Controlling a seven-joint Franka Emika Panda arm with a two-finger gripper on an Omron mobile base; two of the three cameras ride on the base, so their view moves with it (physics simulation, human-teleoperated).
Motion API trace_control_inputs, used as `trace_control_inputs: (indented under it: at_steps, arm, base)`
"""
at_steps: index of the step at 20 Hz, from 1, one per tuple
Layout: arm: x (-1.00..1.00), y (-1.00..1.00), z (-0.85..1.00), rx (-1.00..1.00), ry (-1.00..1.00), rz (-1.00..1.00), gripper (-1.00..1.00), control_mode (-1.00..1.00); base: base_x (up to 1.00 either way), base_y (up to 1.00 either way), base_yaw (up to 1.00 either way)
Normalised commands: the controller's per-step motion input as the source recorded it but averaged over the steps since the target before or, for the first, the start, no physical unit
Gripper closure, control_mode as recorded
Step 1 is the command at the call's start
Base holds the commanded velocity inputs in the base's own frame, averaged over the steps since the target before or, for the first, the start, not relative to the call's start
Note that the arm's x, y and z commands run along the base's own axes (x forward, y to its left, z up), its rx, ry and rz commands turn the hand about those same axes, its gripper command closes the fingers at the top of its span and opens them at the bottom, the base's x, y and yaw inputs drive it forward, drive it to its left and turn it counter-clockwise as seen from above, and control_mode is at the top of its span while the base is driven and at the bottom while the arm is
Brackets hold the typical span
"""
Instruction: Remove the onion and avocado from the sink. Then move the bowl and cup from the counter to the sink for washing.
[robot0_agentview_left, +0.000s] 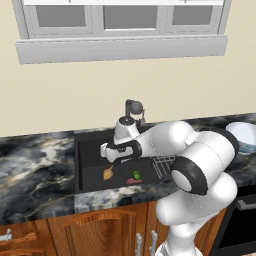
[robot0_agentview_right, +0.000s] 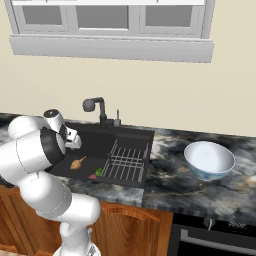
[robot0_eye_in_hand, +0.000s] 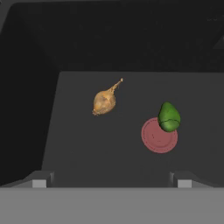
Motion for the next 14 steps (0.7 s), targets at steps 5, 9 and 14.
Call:
trace_control_inputs:
  at_steps: [5, 9, 14]
  arm:
    - [0.07, 0.0, -0.1, 0.0, -0.02, 0.0, -1.0, -1.0]
    - [0.07, 0.0, -0.1, 0.0, -0.03, 0.0, -1.0, -1.0]
    - [0.07, 0.01, -0.09, 0.0, -0.03, 0.0, -1.0, -1.0]
  base:
    - [0.0, 0.0, 0.0]
    - [0.0, 0.0, 0.0]
    - [0.0, 0.0, 0.0]
